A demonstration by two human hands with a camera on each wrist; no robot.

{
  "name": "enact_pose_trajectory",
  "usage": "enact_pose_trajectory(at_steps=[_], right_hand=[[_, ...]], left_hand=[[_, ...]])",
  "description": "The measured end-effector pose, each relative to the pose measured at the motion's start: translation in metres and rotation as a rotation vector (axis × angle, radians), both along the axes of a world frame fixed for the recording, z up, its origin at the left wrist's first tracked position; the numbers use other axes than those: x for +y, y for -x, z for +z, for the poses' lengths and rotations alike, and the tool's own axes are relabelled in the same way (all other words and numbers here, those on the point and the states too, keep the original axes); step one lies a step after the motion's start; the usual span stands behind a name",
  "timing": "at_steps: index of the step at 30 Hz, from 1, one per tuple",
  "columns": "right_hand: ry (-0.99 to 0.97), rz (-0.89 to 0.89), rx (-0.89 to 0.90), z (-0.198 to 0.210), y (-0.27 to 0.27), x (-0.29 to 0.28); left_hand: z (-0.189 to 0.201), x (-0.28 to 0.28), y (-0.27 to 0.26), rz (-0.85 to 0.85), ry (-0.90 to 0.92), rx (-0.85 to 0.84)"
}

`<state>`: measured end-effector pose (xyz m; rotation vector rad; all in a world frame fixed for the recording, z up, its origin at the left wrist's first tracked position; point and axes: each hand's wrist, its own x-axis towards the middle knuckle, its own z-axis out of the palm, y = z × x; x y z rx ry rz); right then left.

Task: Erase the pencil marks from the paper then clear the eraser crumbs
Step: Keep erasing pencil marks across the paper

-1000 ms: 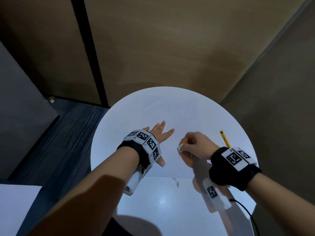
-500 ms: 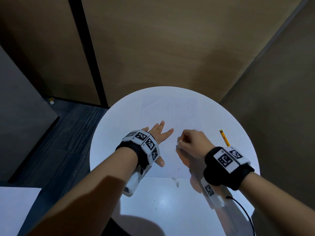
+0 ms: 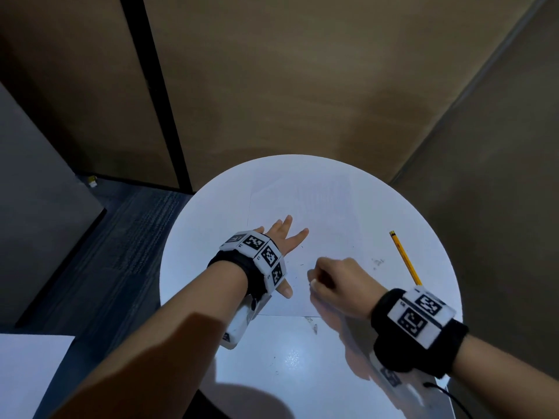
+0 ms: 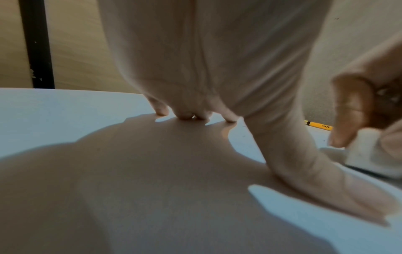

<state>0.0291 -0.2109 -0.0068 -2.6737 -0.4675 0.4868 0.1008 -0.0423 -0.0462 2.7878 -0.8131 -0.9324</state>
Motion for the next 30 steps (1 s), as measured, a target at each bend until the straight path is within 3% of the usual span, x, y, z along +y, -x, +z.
enact_pose_trajectory(at_steps=[6, 11, 18, 24, 28, 30], right_hand=[[0.006, -0.153, -0.074, 0.003, -0.018, -0.017], [-0.006, -0.008, -0.002, -0.006, 0.008, 0.002], [-0.006, -0.235, -0.08, -0.001, -0.007, -0.024], [-0.053, -0.012, 0.05, -0.011, 0.013, 0.012], [0.015, -0.249, -0.059, -0.005, -0.006, -0.018], [0.022, -0.286, -0.08, -0.001, -0.01, -0.028]], left_hand=[[0.0, 0.0, -0.001, -0.004, -0.004, 0.0], [-0.001, 0.001, -0.001, -0.006, 0.0, 0.0], [-0.003, 0.0, -0.001, -0.005, -0.007, -0.022], [-0.002, 0.0, 0.0, -0.014, -0.01, -0.015], [-0.005, 0.001, -0.001, -0.018, 0.001, -0.024], [-0.006, 0.002, -0.001, -0.019, -0.006, -0.027]])
